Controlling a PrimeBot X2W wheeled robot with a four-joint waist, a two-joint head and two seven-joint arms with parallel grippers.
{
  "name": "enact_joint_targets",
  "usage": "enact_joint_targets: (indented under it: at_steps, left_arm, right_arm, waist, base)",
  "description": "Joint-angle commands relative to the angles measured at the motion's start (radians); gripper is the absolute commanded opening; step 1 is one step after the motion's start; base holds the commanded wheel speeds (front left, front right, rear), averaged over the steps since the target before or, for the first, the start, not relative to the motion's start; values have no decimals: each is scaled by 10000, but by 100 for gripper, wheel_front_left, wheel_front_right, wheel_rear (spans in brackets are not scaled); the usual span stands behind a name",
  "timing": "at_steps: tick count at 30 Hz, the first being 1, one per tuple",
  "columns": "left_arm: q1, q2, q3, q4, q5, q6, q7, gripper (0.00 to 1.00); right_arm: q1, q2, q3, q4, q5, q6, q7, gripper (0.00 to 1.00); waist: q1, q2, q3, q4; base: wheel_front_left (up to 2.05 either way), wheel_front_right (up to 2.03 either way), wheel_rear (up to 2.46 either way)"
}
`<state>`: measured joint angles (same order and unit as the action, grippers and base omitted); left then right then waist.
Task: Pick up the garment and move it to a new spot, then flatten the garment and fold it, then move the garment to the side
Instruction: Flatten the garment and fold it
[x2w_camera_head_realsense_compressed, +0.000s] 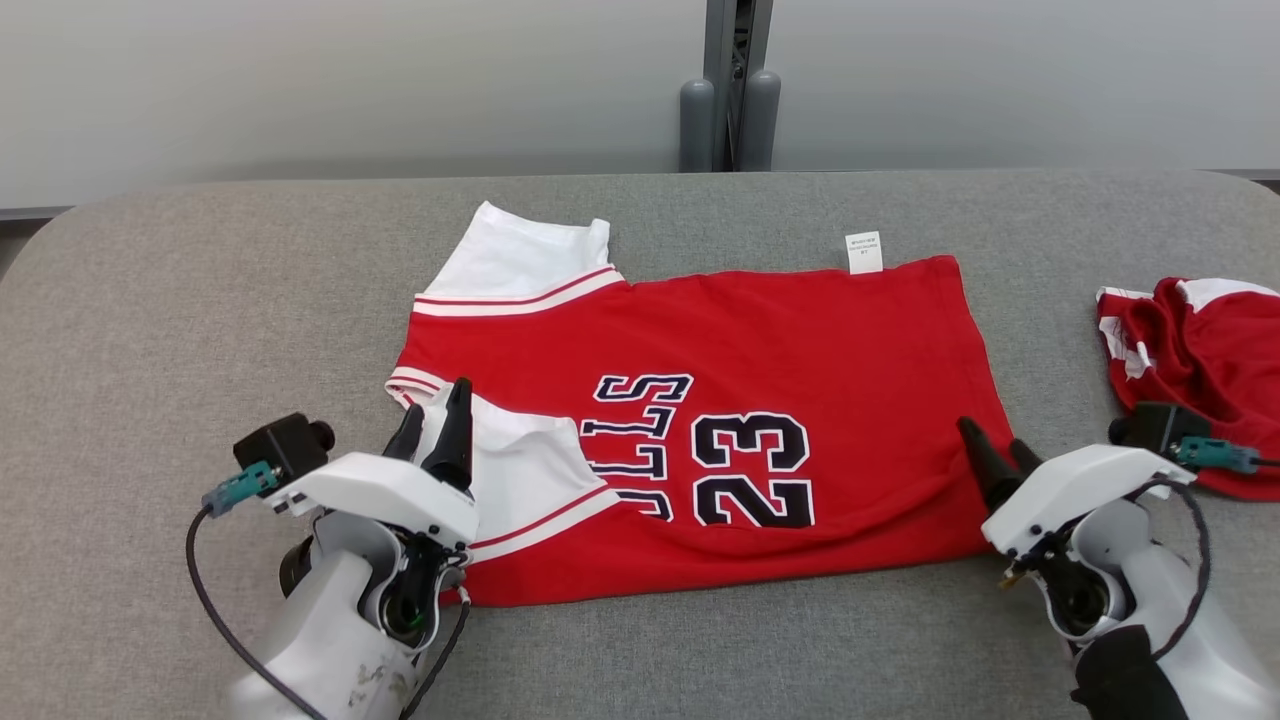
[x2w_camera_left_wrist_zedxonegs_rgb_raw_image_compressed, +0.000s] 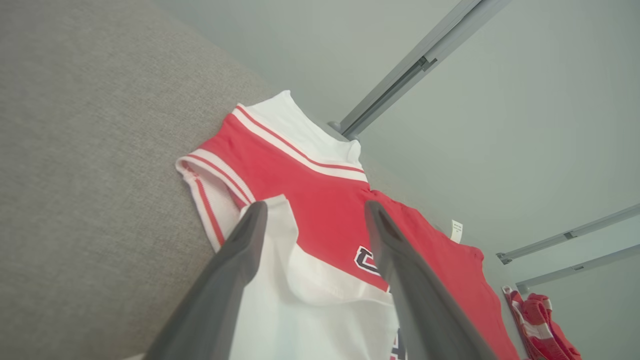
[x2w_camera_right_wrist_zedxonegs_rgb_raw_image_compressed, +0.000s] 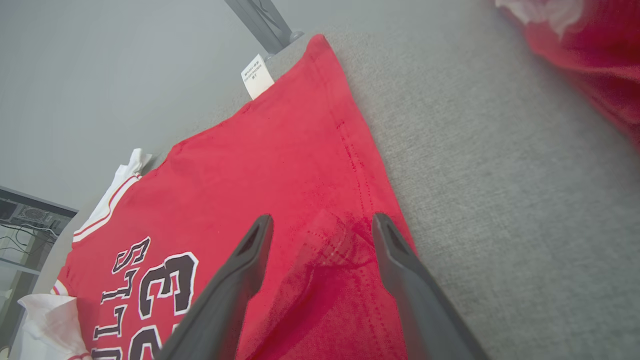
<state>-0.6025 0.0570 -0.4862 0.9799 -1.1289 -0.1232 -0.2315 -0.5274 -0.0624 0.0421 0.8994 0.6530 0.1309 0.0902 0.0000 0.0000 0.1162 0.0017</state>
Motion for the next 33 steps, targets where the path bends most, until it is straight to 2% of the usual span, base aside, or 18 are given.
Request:
enact_joint_targets:
  at_steps: [1, 10, 13, 21, 27, 33]
  left_arm:
    - [332, 175, 63, -233, -94, -66, -124, 100]
    - [1870, 760, 435, -1708, 121, -72, -327, 100]
    - [2628, 966, 896, -2468, 352, 223, -334, 100]
    - [5008, 862, 1581, -4363, 201, 1153, -218, 100]
    - [5561, 746, 1654, -5072, -263, 1709, 344, 100]
    - [5278, 642, 1727, -5116, -597, 1951, 836, 100]
  right_arm:
    - [149, -183, -122, -303, 162, -2, -137, 100]
    - [1547, -644, -755, -2144, 523, -1, -586, 100]
    - [2357, -687, -1068, -2953, 470, -1, -674, 100]
    - [4213, -176, -1658, -4538, 284, -1, -247, 100]
    - [4593, 57, -1574, -4842, 326, -1, 154, 100]
    - [4466, 93, -1155, -4617, 611, -1, 300, 100]
  waist:
    - [0, 0, -41, 5]
    - [0, 0, -280, 35]
    - [0, 0, -387, -9]
    - [0, 0, -557, -172]
    - [0, 0, -492, -146]
    - [0, 0, -416, -134]
  base:
    - [0, 0, 0]
    - [0, 0, 0]
    - [0, 0, 0]
    - [0, 0, 0]
    - [0, 0, 0]
    - [0, 0, 0]
